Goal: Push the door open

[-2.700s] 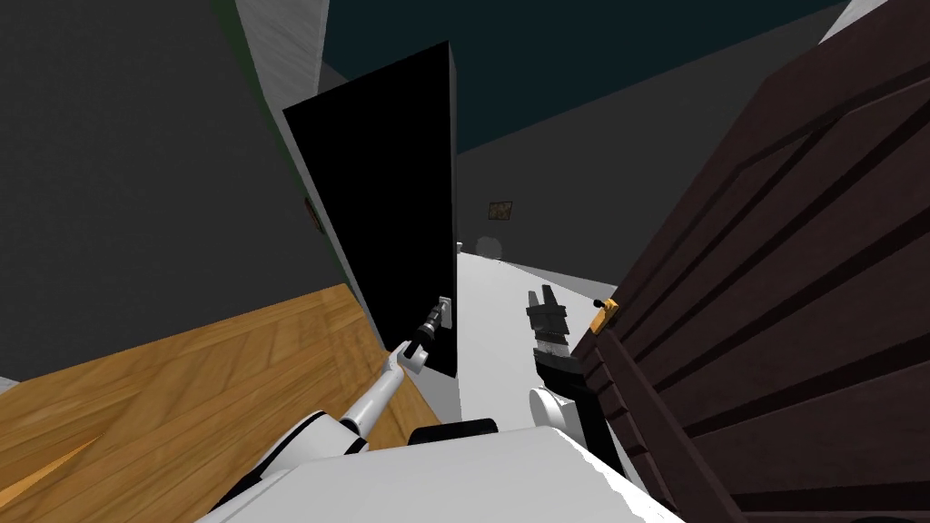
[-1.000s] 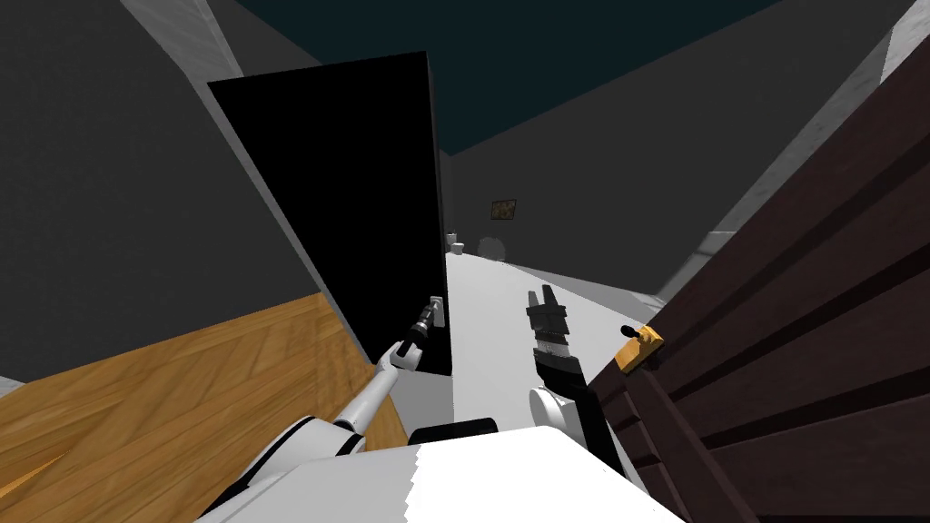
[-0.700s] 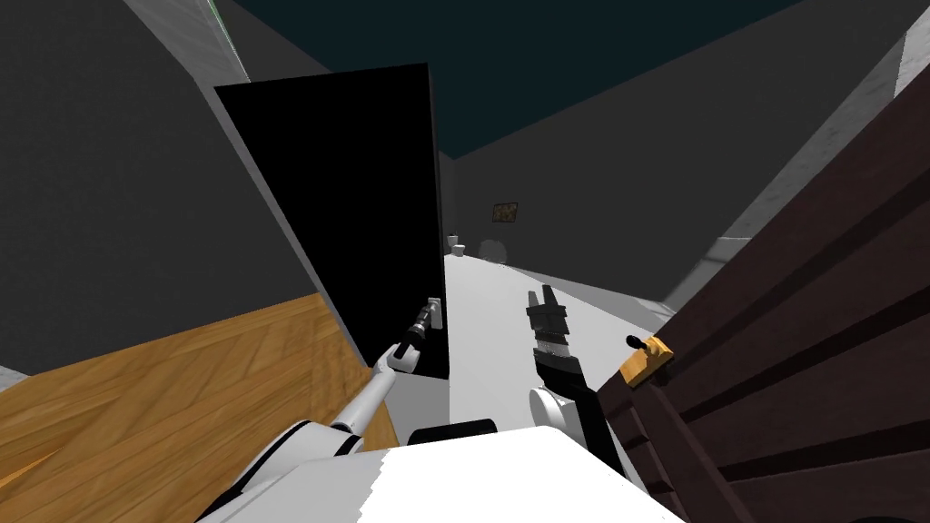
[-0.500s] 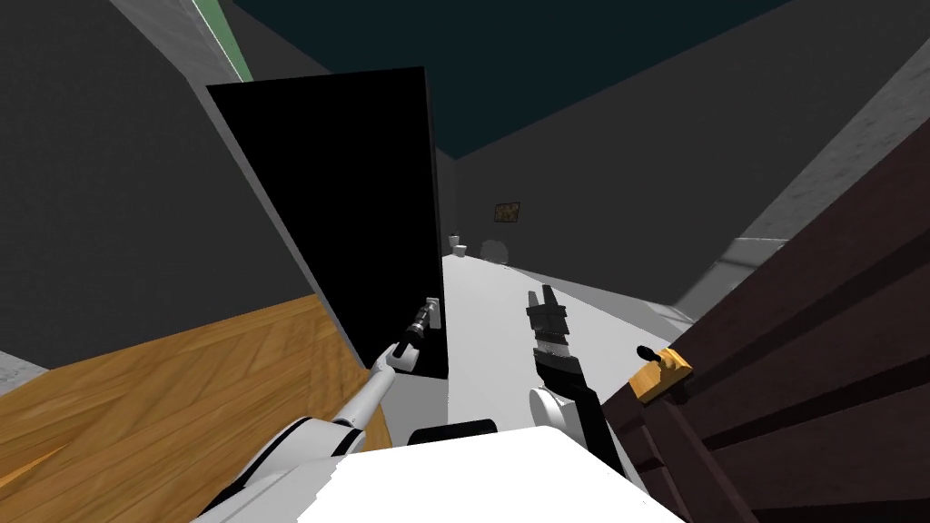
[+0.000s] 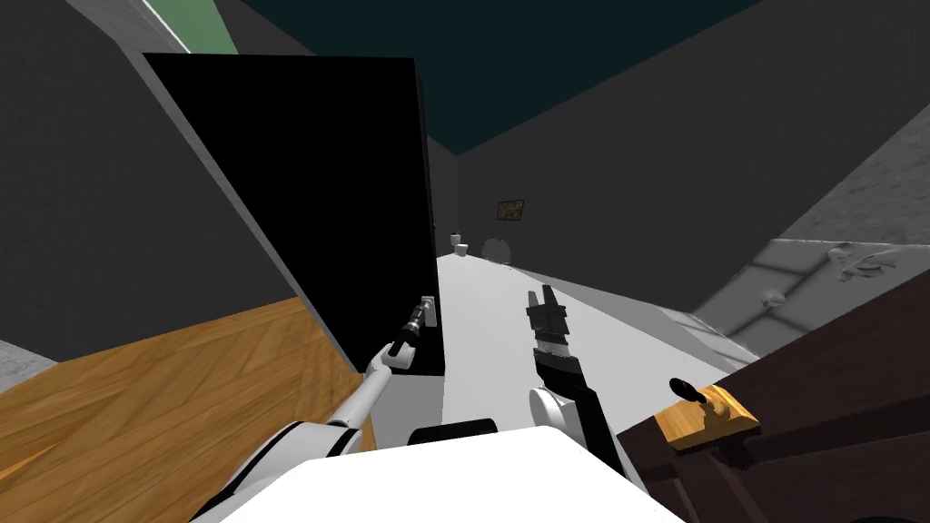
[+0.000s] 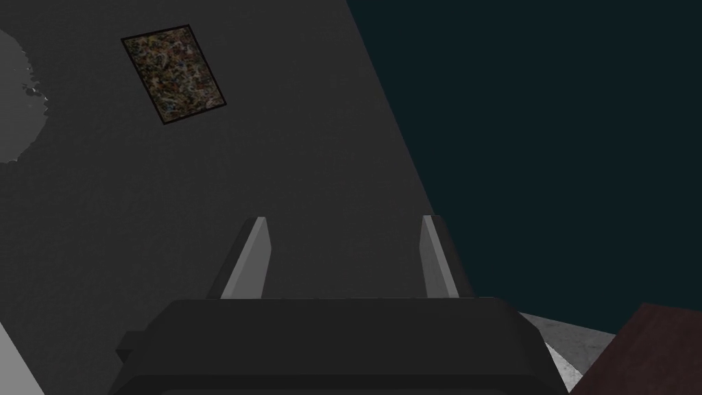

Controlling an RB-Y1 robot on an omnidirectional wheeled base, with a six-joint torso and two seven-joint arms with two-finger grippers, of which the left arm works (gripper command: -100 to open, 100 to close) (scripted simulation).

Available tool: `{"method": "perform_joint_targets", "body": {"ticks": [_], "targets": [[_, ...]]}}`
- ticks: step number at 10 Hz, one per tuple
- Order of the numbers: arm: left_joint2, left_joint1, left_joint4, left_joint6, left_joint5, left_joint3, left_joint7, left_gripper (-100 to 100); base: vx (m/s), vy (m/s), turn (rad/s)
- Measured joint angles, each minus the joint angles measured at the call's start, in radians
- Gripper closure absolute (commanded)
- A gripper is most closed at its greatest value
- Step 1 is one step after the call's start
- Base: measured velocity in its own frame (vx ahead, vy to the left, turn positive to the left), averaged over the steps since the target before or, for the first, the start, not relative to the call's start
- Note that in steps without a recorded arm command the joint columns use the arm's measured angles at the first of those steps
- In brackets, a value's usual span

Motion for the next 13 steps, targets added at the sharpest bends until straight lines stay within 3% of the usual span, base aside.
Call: {"method": "perform_joint_targets", "body": {"ticks": [1, 5, 13], "targets": [[-0.002, 0.006, -0.005, 0.007, 0.003, 0.016, -0.011, 100, 0.137, -0.130, 0.075], [0.008, -0.018, 0.046, -0.010, 0.018, 0.064, -0.029, 100, 0.153, -0.129, 0.059], [0.024, -0.010, 0.046, 0.001, 0.036, 0.124, -0.052, 100, 0.132, -0.089, 0.049]]}}
